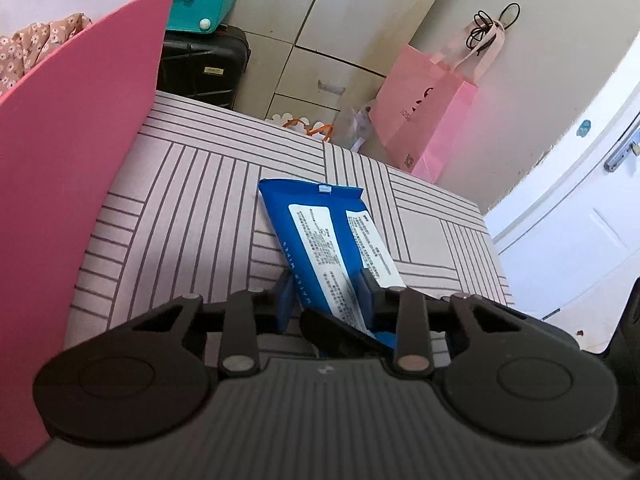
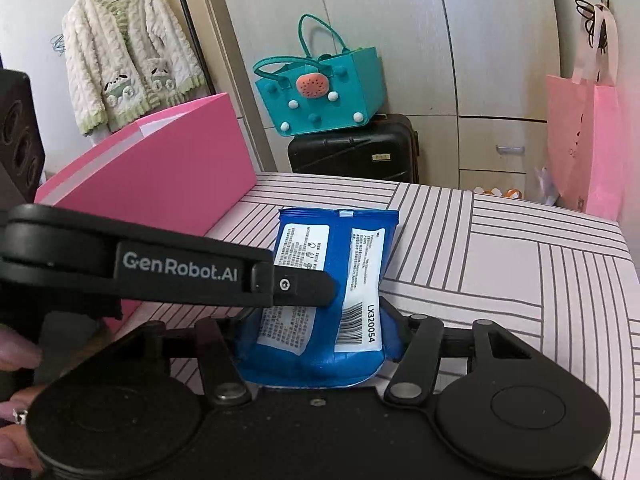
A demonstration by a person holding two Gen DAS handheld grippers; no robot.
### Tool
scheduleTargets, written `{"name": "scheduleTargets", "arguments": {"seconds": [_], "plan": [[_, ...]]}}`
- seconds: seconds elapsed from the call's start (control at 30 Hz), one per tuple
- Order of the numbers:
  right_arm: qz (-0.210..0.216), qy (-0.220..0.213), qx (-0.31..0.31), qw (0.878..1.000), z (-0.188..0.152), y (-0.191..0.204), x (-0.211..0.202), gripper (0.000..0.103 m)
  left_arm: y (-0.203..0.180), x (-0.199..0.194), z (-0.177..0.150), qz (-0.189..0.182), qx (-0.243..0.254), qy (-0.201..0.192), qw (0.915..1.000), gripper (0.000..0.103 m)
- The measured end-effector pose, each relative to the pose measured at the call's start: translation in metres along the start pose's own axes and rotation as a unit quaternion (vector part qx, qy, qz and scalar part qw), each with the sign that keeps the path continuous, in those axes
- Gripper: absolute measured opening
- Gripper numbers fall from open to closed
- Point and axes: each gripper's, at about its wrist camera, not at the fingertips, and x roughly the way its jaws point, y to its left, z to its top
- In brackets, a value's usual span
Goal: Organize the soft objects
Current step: 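Lift and carry the blue wipes packet over the pink box with both tools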
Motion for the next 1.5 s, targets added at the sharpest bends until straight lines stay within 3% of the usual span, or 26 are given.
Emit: {"name": "scheduleTargets", "arguments": {"seconds": [0.5, 0.8, 1.13, 1.5], "plan": [[-0.006, -0.012, 0.024, 1.0, -0.014, 0.019, -0.029, 0.055, -0.012, -0.036, -0.024, -0.007, 0.054, -0.008, 0.9985, 0.032], [-0.012, 0.004, 0.026, 1.0, -0.026, 0.038, -0.058, 0.055, -0.016, -0.067, -0.046, -0.036, 0.072, -0.002, 0.9968, 0.031], [-0.03, 0.019, 0.006, 0.999, -0.043, 0.072, -0.093, 0.056, -0.002, -0.109, -0.061, -0.099, 0.124, 0.039, 0.9865, 0.031], [-0.003, 0.054, -0.006, 0.999, -0.054, 0.122, -0.12, 0.056, 0.015, -0.168, -0.08, -0.106, 0.14, 0.077, 0.9814, 0.031]]}}
